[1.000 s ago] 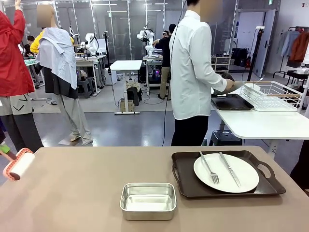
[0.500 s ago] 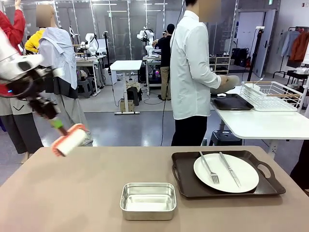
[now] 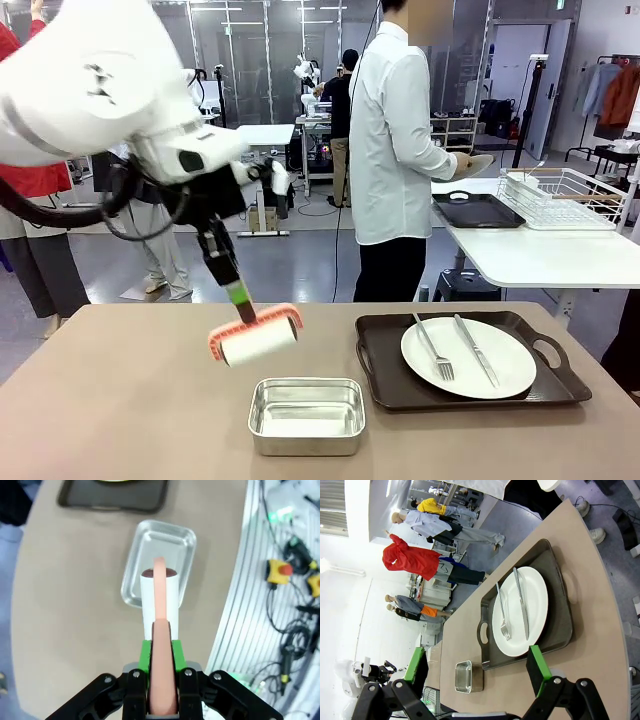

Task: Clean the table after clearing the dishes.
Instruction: Place the Lint Roller back on top of the Airtight Container.

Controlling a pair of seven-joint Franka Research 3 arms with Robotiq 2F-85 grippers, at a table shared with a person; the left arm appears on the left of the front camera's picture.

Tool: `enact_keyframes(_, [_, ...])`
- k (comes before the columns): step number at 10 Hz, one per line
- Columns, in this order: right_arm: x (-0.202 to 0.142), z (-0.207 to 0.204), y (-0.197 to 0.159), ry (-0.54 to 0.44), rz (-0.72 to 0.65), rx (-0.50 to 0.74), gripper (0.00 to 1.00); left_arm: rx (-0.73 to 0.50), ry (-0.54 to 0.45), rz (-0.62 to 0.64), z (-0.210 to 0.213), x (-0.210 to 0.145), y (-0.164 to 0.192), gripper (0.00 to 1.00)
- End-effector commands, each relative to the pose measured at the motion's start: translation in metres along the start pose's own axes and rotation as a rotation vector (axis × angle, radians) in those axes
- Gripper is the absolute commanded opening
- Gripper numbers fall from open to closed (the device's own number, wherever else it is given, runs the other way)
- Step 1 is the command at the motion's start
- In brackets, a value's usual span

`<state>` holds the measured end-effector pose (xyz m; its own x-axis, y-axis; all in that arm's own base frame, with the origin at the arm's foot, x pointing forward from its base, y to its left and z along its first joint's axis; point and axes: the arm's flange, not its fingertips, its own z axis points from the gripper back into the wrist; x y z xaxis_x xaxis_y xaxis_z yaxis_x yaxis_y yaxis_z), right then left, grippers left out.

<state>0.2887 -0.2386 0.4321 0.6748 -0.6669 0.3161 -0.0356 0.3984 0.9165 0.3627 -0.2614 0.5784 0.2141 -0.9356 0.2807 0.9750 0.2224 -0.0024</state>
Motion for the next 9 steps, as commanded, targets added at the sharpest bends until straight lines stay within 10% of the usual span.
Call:
enact_keyframes(1, [0.000,0.001,0.003,-0.011,0.002,0.014,1.00,-0.002,0.069,-0.098,-0.015,0.021,0.010,0.20])
enact_keyframes(9, [0.000,0.001,0.003,-0.011,0.002,0.014,1.00,-0.041,0.188,-0.304,-0.113,0.074,0.017,0.20])
